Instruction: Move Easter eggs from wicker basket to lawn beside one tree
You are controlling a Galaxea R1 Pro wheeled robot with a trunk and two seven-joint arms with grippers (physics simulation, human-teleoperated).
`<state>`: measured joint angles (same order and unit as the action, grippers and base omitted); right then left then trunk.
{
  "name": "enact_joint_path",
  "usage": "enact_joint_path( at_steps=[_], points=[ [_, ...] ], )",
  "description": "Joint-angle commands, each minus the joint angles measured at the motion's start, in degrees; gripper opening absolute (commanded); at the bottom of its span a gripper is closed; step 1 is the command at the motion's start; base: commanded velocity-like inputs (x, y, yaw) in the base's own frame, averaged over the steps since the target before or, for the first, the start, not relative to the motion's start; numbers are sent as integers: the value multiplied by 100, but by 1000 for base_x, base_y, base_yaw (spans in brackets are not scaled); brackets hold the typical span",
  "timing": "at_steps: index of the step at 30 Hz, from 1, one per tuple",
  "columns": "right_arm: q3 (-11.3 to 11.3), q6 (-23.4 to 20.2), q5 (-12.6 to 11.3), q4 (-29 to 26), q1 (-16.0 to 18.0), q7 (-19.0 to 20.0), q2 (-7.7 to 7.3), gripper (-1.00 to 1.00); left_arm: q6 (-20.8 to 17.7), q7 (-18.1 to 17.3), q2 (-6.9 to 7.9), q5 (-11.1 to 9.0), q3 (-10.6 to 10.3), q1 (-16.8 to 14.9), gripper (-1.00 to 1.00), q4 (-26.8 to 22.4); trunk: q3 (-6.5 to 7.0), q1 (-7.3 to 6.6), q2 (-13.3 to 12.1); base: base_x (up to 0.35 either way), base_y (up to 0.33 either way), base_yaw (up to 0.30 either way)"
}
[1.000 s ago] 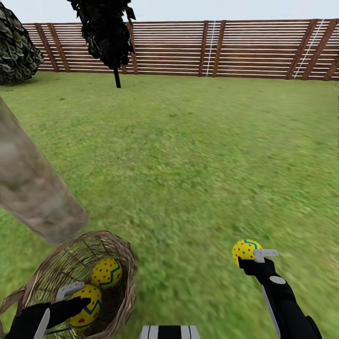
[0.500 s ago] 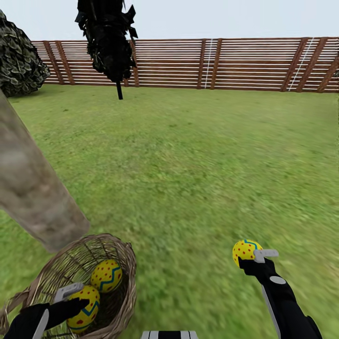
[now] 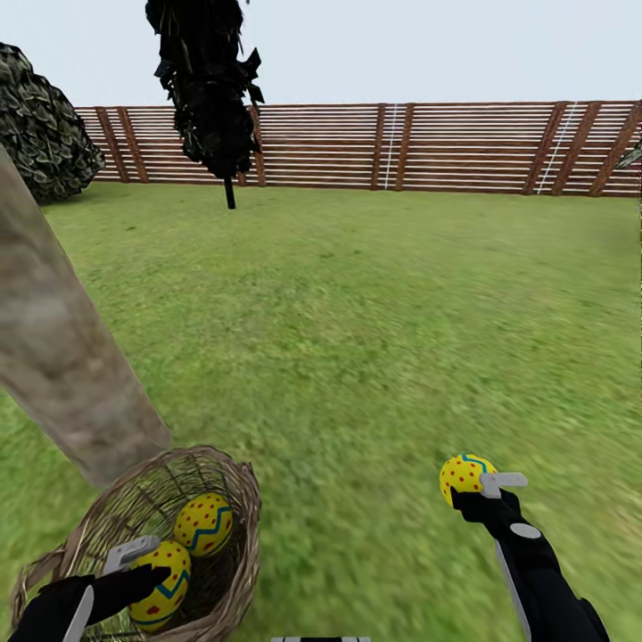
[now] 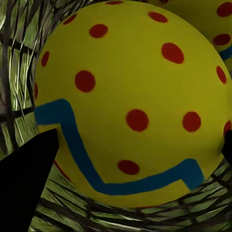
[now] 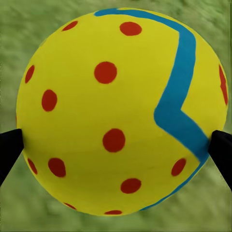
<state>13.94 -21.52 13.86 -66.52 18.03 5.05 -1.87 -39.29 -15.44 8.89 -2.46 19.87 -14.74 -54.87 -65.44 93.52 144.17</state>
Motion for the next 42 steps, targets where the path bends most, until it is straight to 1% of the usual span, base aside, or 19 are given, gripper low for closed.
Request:
enact_joint_path(
  at_steps=[1, 7, 11, 17, 20, 22, 25, 38, 42],
  points=[
    [12, -28, 59, -10, 1, 57, 2, -100, -44, -12, -2, -61, 10, -3, -100, -6, 18, -4, 1, -35, 0, 0],
    [12, -34, 55, -10, 4, 57, 3, -100, -44, -11, -9, -27, -1, -3, -100, 0, 160, -20, -7, -4, 0, 129],
    [12, -37, 55, -10, 2, 57, 9, -100, -44, -12, -10, -35, -2, -3, -100, 2, 249, -30, -13, 0, 0, 17],
    [4, -43, 48, -3, 2, 70, 11, -100, -44, -13, -18, -28, -10, -3, -100, 3, 382, -45, -21, -74, -171, -31],
    [10, -45, 47, -1, 4, 74, 11, -100, -44, -12, -59, -27, -9, -3, -100, 9, 448, -53, -25, -2, -9, -266],
    [8, -46, 47, -4, 0, 75, 10, -100, -44, -11, -119, -12, -9, -3, -100, 15, 493, -58, -27, 0, -1, -281],
    [4, -52, 48, -1, 3, 72, 11, -100, -42, -11, -173, -8, -17, -3, -100, 256, 559, -66, -31, 0, 0, -71],
    [3, -46, 55, 60, 3, 66, 11, -100, -44, -11, -173, -33, -9, -3, -100, 284, 847, -100, -49, -8, -3, -1],
    [2, -46, 55, 65, 1, 66, 16, -100, -44, 4, -172, -50, 21, -3, -100, 278, 936, -110, -54, -52, -12, 0]
  ],
)
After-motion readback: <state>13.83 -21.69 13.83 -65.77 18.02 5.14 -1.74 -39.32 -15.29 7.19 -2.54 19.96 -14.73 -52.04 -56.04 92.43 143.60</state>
